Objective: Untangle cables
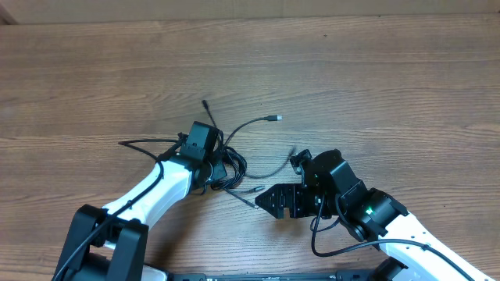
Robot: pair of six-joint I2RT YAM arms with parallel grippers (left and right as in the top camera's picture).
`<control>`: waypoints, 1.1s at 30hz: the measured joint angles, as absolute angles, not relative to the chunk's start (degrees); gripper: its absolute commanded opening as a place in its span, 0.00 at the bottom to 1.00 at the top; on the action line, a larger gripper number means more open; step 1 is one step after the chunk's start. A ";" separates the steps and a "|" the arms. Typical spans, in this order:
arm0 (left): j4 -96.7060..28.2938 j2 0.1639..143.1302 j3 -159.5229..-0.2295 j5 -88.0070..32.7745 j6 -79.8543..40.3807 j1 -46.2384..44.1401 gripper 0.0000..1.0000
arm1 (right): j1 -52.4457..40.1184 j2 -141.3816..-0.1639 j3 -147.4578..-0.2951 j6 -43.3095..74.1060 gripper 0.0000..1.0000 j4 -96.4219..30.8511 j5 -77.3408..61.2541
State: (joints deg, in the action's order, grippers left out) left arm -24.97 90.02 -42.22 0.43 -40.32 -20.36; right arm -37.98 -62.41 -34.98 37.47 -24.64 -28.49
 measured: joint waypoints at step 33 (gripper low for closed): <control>-54.35 62.81 -47.62 -0.69 -37.15 -20.21 0.04 | -37.98 -62.39 -44.38 29.21 0.48 -25.41 -29.43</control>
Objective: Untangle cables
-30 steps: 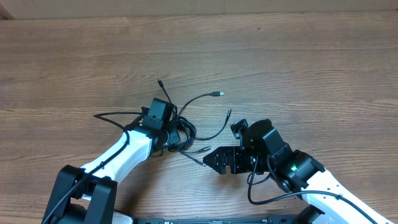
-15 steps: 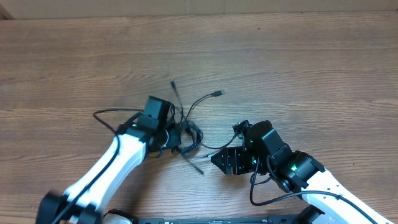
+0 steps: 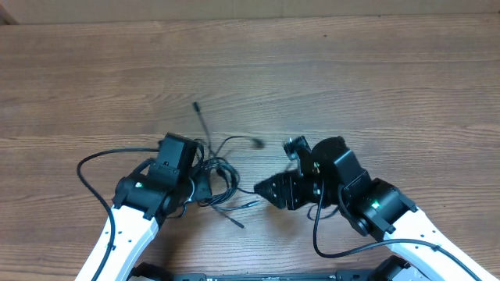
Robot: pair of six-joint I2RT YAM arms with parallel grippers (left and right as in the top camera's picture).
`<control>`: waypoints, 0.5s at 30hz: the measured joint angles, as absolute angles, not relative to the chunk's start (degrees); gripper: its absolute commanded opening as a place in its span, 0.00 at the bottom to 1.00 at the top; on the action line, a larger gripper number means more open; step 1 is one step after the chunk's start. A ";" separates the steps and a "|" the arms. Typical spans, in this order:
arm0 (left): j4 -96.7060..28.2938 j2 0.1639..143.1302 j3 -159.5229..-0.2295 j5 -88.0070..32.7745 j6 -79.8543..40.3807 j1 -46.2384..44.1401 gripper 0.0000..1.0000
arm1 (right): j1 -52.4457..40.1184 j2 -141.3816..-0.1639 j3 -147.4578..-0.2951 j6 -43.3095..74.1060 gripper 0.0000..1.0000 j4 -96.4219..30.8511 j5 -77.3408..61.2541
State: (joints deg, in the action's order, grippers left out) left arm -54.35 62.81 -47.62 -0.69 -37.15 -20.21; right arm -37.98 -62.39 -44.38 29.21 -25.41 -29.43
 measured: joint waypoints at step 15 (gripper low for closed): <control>-52.29 62.76 -47.62 1.15 -41.67 -20.21 0.04 | -39.13 -71.22 -44.80 35.14 0.38 -11.16 -34.24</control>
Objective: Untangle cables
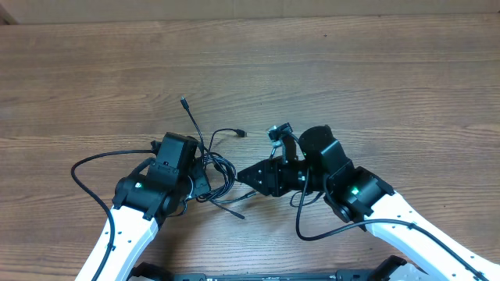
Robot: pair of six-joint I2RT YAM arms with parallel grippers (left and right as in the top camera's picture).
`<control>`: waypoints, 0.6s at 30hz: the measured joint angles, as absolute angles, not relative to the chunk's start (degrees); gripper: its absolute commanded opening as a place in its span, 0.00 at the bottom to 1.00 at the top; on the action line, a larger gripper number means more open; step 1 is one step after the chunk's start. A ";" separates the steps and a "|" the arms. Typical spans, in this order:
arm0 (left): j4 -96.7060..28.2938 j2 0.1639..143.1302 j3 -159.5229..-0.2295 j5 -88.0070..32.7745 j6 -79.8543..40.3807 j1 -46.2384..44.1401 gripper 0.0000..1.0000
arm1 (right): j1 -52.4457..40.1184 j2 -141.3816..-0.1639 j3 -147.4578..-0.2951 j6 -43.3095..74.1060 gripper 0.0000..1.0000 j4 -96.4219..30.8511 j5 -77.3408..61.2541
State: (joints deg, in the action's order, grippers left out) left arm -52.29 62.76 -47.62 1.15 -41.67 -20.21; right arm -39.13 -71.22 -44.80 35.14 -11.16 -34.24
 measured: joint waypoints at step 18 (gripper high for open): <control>-48.80 62.78 -47.62 -0.86 -41.87 -23.68 0.04 | -43.18 -76.86 -44.80 40.29 0.39 -9.45 -32.49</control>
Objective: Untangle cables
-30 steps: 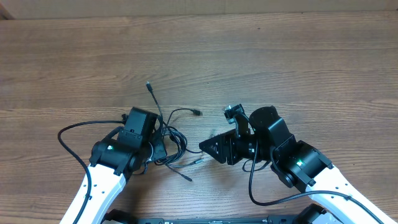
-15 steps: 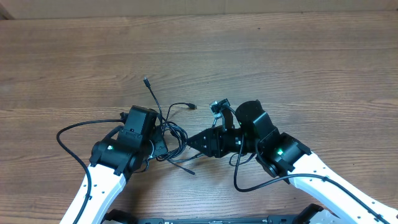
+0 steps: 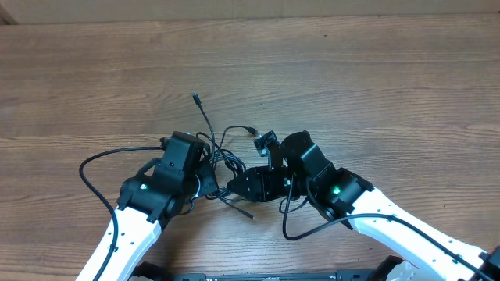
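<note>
A black cable tangle [image 3: 223,165] lies on the wooden table near its front middle. One loose end sticks out to the upper left [image 3: 196,100], another to the right [image 3: 250,129], and a third to the lower right [image 3: 244,211]. My left gripper [image 3: 205,173] is buried in the tangle's left side, shut on the cables, with its fingers mostly hidden under the wrist. My right gripper [image 3: 233,186] points left, its tips at the tangle's right edge. The overhead view does not show how its jaws stand.
The wooden table [image 3: 375,86] extends far behind and to both sides. The left arm's own black lead [image 3: 98,160] loops out to the left. The right arm's lead [image 3: 293,226] hangs in a loop below its wrist.
My right gripper has moved left and now touches the tangle's right edge. The left gripper and tangle shifted slightly right. The long loose end now points more upright.
The left gripper was in the tangle at mid table, with the right gripper well to the right. Then the tangle sat further left with the left gripper. The right gripper stood nearer the tangle at each moment and is now at it.
</note>
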Robot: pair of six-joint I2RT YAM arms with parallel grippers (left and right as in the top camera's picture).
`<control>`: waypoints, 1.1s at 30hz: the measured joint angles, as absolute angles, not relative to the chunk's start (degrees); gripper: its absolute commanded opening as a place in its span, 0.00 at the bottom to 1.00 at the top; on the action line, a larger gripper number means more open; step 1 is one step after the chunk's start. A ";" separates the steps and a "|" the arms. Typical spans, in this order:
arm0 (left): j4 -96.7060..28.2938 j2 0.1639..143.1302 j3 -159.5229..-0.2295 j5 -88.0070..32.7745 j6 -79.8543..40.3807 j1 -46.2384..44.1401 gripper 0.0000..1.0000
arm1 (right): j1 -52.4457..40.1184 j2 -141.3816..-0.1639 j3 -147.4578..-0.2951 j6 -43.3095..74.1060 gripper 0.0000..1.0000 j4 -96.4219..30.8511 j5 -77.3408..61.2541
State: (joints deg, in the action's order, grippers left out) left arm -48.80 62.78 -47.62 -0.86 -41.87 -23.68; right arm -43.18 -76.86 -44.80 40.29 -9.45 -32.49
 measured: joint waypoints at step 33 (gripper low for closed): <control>-35.59 62.78 -47.35 -10.57 -41.82 -26.28 0.04 | -43.05 -84.29 -44.91 41.25 0.30 -13.17 -21.39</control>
